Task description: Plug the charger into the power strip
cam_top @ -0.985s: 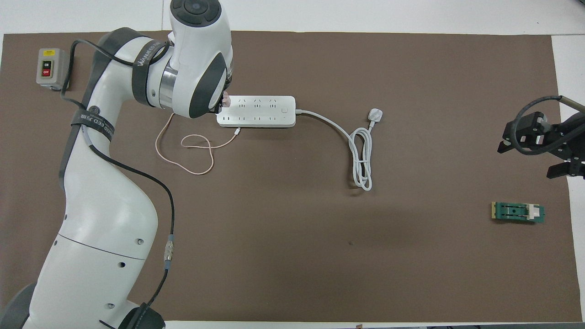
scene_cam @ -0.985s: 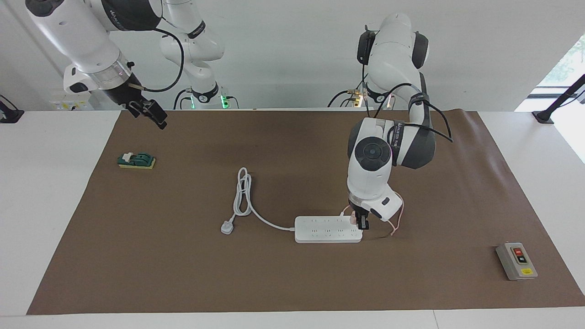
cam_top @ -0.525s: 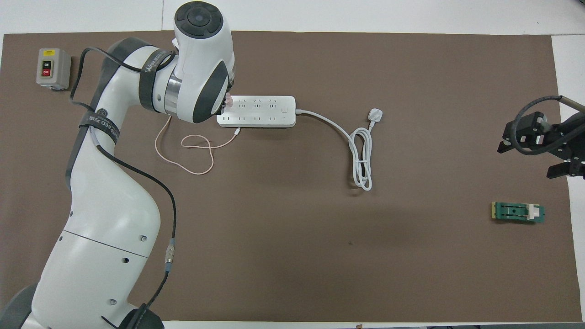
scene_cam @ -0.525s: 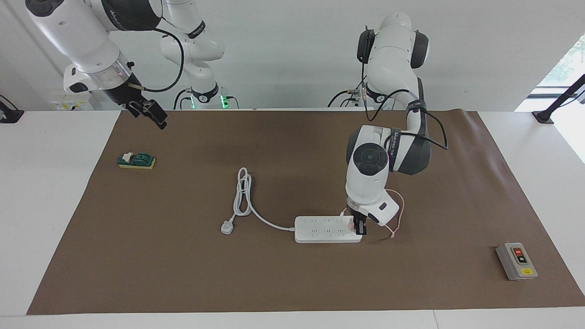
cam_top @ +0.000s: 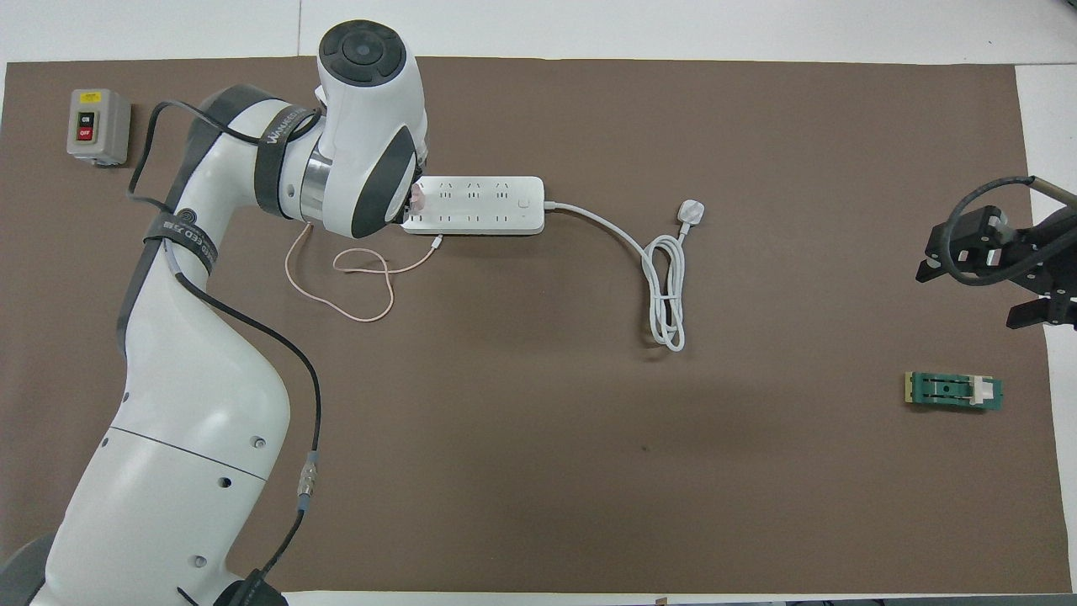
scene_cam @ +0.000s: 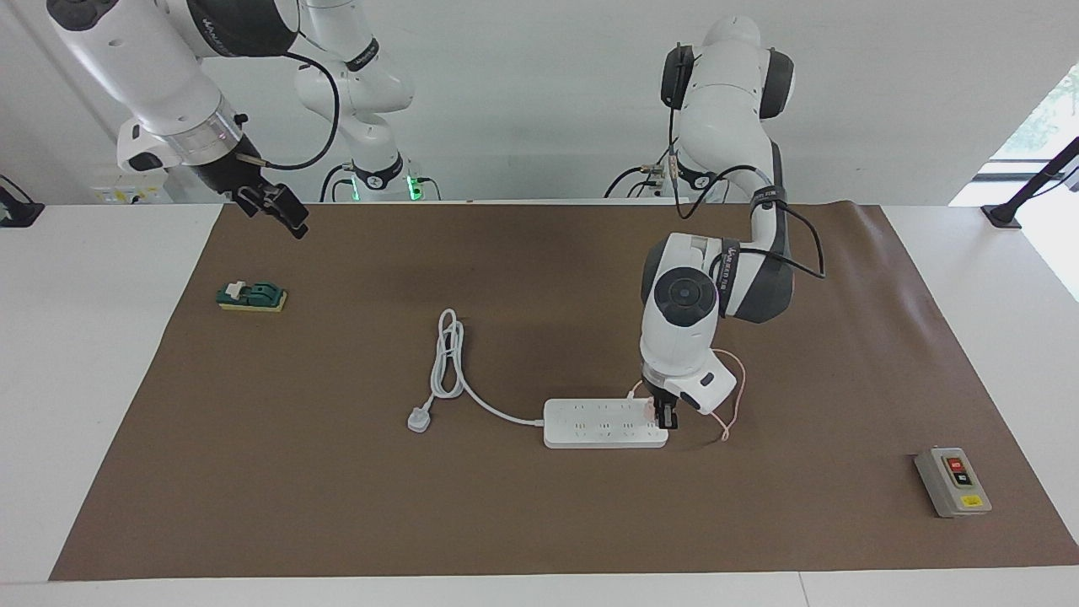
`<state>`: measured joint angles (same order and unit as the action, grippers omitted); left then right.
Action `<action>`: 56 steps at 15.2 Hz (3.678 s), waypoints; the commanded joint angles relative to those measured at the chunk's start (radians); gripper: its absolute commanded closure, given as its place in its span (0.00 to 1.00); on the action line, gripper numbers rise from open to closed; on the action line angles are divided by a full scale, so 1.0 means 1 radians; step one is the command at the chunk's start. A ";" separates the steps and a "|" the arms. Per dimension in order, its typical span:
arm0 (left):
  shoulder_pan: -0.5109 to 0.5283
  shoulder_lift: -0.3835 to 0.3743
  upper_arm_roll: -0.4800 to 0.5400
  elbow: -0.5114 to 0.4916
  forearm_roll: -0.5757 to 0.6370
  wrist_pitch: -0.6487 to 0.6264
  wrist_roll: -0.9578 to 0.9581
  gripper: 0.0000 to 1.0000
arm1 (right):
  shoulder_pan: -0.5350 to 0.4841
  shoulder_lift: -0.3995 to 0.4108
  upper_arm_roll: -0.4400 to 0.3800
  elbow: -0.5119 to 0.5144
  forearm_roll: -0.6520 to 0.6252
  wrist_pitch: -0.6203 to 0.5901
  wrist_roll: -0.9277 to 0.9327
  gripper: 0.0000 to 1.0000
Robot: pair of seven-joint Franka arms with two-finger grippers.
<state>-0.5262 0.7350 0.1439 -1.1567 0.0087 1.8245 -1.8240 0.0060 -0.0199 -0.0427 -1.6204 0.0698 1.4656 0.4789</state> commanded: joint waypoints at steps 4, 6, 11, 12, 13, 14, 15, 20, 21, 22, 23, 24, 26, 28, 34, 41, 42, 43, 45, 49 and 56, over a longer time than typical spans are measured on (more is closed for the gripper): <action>-0.014 -0.039 0.008 -0.072 0.017 0.016 0.014 1.00 | -0.015 -0.009 0.010 -0.003 -0.004 -0.010 -0.019 0.00; -0.014 -0.039 0.006 -0.075 0.017 0.013 0.014 1.00 | -0.015 -0.009 0.010 -0.003 -0.004 -0.010 -0.020 0.00; -0.020 -0.055 0.005 -0.107 0.016 0.018 0.015 1.00 | -0.015 -0.009 0.010 -0.003 -0.004 -0.010 -0.019 0.00; -0.020 -0.061 0.003 -0.116 0.016 0.019 0.015 1.00 | -0.015 -0.009 0.012 -0.003 -0.004 -0.010 -0.020 0.00; -0.021 -0.062 0.003 -0.116 0.016 0.019 0.018 1.00 | -0.015 -0.009 0.010 -0.003 -0.004 -0.010 -0.019 0.00; -0.021 -0.062 0.003 -0.116 0.016 0.019 0.025 1.00 | -0.015 -0.009 0.012 -0.003 -0.004 -0.010 -0.020 0.00; -0.021 -0.060 0.003 -0.116 0.014 0.021 0.026 1.00 | -0.014 -0.009 0.010 -0.003 -0.004 -0.010 -0.019 0.00; -0.021 -0.052 0.003 -0.115 0.011 0.027 0.026 1.00 | -0.015 -0.009 0.010 -0.003 -0.004 -0.010 -0.019 0.00; -0.021 -0.051 0.003 -0.113 0.008 0.027 0.026 1.00 | -0.015 -0.009 0.012 -0.003 -0.004 -0.010 -0.019 0.00; -0.020 -0.049 0.003 -0.112 0.007 0.027 0.026 1.00 | -0.015 -0.009 0.012 -0.003 -0.004 -0.010 -0.019 0.00; -0.020 -0.049 0.003 -0.112 0.007 0.029 0.026 1.00 | -0.015 -0.009 0.012 -0.003 -0.004 -0.010 -0.019 0.00; -0.021 -0.049 0.003 -0.113 0.008 0.039 0.026 1.00 | -0.015 -0.009 0.010 -0.003 -0.004 -0.010 -0.019 0.00; -0.021 -0.049 0.002 -0.112 0.007 0.053 0.026 1.00 | -0.015 -0.009 0.012 -0.003 -0.004 -0.010 -0.020 0.00; -0.020 -0.049 0.002 -0.113 0.007 0.056 0.028 1.00 | -0.015 -0.009 0.012 -0.003 -0.004 -0.010 -0.020 0.00; -0.023 -0.048 0.002 -0.123 0.005 0.052 0.037 1.00 | -0.015 -0.009 0.010 -0.003 -0.004 -0.010 -0.019 0.00; -0.028 -0.062 -0.001 -0.165 0.002 0.059 0.045 1.00 | -0.015 -0.009 0.010 -0.003 -0.004 -0.010 -0.019 0.00; -0.028 -0.065 -0.001 -0.173 0.001 0.073 0.045 1.00 | -0.015 -0.009 0.010 -0.003 -0.004 -0.010 -0.020 0.00; -0.029 -0.071 -0.001 -0.187 0.001 0.090 0.045 1.00 | -0.015 -0.009 0.012 -0.003 -0.004 -0.010 -0.020 0.00; -0.029 -0.077 -0.001 -0.201 0.001 0.104 0.045 1.00 | -0.015 -0.009 0.012 -0.003 -0.004 -0.010 -0.019 0.00; -0.032 -0.062 0.000 -0.202 0.001 0.134 0.042 1.00 | -0.015 -0.009 0.012 -0.003 -0.004 -0.010 -0.020 0.00; -0.055 -0.025 0.002 -0.204 0.002 0.179 0.015 1.00 | -0.015 -0.009 0.012 -0.003 -0.004 -0.010 -0.019 0.00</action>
<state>-0.5556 0.6660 0.1460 -1.3066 0.0195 1.9041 -1.7917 0.0060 -0.0199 -0.0427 -1.6204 0.0698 1.4656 0.4790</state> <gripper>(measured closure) 0.687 0.000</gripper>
